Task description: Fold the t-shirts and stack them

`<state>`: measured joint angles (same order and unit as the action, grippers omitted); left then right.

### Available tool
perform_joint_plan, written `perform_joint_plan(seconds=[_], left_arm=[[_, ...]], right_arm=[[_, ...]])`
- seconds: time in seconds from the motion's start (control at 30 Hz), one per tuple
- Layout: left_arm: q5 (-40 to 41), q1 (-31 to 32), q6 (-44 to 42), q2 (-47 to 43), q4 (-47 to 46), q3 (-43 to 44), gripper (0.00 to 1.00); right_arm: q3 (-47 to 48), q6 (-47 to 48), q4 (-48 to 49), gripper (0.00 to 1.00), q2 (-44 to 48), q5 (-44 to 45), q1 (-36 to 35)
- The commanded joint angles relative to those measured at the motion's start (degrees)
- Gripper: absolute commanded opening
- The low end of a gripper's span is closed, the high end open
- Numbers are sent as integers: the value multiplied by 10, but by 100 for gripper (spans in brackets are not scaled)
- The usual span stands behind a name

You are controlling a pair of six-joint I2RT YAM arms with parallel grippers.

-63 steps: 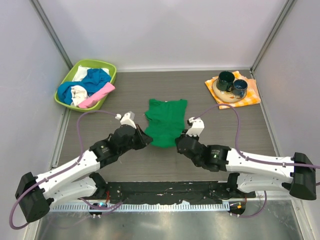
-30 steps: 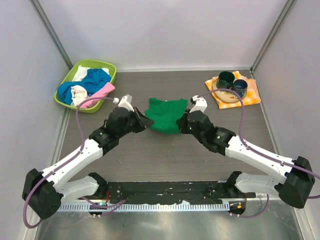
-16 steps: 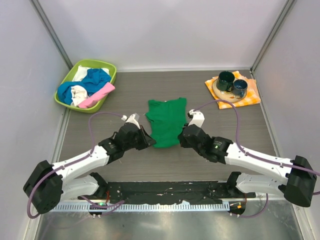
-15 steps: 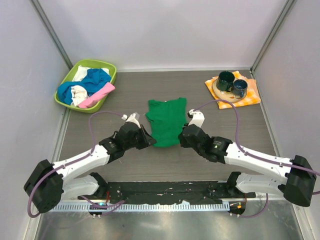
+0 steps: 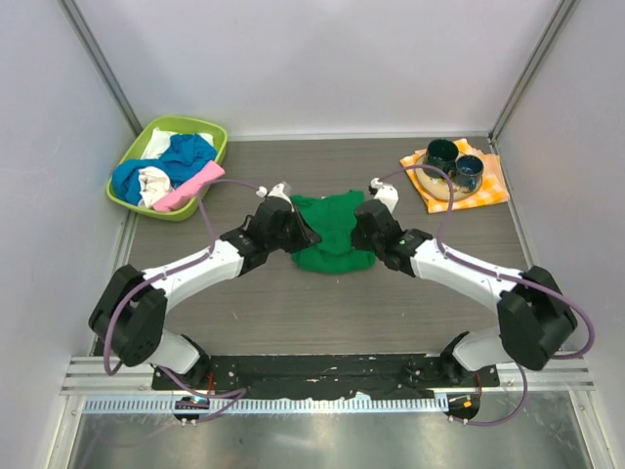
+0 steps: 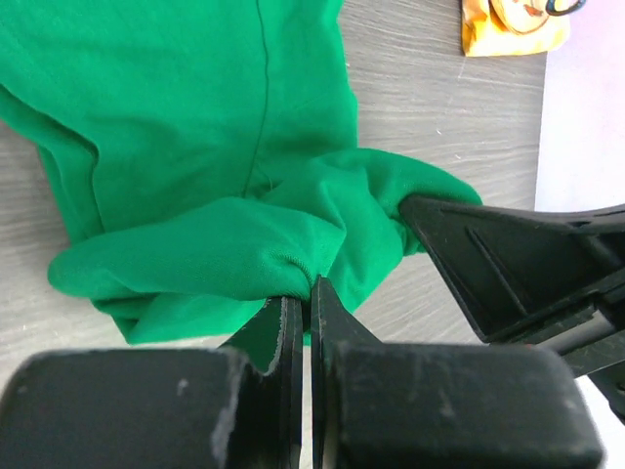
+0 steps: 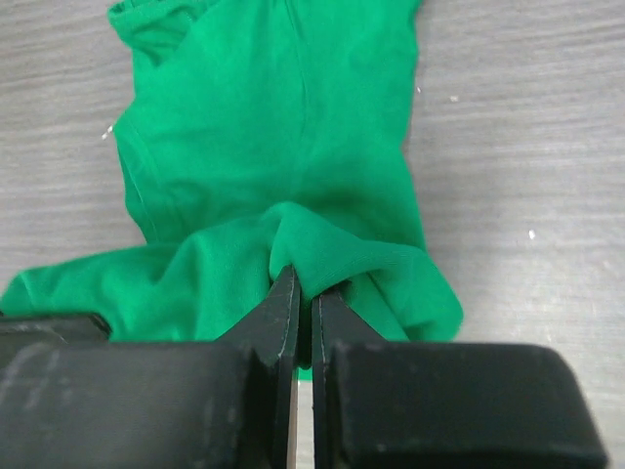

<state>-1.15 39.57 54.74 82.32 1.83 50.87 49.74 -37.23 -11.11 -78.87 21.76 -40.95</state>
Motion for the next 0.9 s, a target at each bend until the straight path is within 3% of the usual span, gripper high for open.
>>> perform_joint_plan(seconds=[0.0,0.33,0.87], left_arm=[[-27,-27,-17,34,-30,41,0],[-78,-125,-25,119,-53,95,0],[-151,-188,-39,368,-30,385,2]], right_arm=[[69,23,72,1,-55,-59,43],[184,22,96,1,-203,-127,114],[337,19,101,1,-351,-139,180]])
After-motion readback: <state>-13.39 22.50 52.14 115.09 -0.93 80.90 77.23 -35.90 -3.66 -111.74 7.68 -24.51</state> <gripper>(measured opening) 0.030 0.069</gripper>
